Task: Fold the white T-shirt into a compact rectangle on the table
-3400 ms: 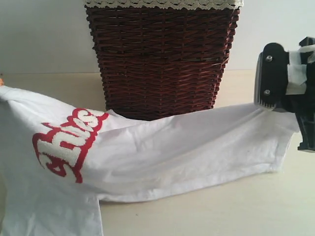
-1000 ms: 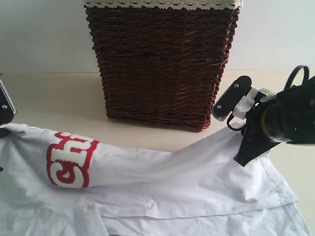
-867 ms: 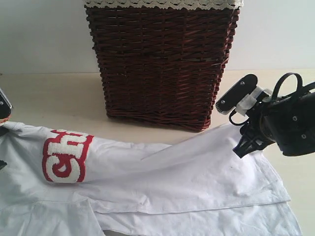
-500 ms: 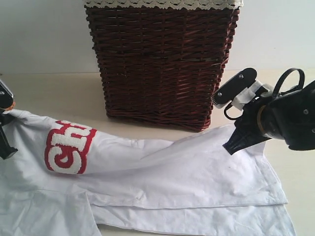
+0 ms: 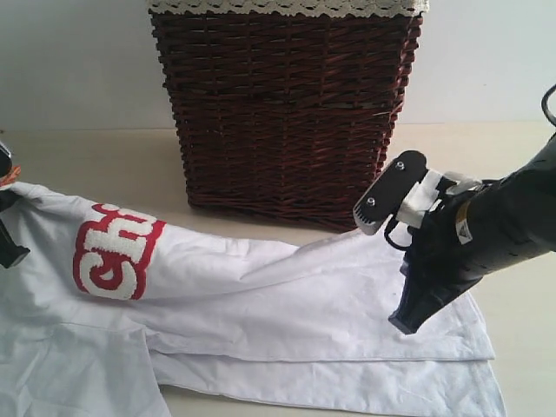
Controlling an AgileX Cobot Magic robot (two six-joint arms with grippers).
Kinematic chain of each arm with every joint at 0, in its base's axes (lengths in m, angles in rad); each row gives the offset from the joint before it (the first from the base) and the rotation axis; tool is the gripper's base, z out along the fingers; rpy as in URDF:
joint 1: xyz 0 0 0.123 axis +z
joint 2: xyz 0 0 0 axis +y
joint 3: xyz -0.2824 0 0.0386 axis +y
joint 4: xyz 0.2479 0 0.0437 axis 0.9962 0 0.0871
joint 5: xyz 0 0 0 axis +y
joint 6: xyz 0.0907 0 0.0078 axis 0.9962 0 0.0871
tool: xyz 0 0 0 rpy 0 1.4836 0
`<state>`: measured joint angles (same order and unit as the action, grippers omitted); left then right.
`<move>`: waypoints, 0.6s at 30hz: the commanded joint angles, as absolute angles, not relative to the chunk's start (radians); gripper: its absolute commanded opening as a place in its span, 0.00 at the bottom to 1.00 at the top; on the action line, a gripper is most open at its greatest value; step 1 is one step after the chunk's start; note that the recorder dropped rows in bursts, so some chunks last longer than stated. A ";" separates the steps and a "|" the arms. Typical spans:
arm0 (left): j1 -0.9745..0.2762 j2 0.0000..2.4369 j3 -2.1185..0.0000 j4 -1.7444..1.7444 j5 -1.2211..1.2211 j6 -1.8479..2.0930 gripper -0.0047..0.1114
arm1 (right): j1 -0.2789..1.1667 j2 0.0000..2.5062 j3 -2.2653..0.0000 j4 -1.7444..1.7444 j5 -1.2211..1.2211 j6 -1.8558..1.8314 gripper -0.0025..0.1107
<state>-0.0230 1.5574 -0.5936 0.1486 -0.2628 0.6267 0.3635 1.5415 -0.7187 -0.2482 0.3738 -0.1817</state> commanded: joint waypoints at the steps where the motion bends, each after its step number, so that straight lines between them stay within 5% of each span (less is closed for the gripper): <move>1: -0.020 1.547 -0.595 0.133 -0.297 0.612 0.36 | 0.366 1.597 -0.717 -0.077 0.366 -0.356 0.02; 7: 0.001 1.547 -0.595 0.085 -0.387 0.612 0.58 | 0.366 1.656 -0.717 -0.082 0.330 -0.356 0.02; 18: 0.019 1.514 -0.595 -0.071 -0.030 0.532 0.57 | 0.366 1.750 -0.717 -0.081 0.397 -0.358 0.02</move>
<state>0.0363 1.5385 -0.5936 -0.0502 -0.1519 0.5529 0.3635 1.7362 -0.7187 -0.0834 0.3695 -0.3492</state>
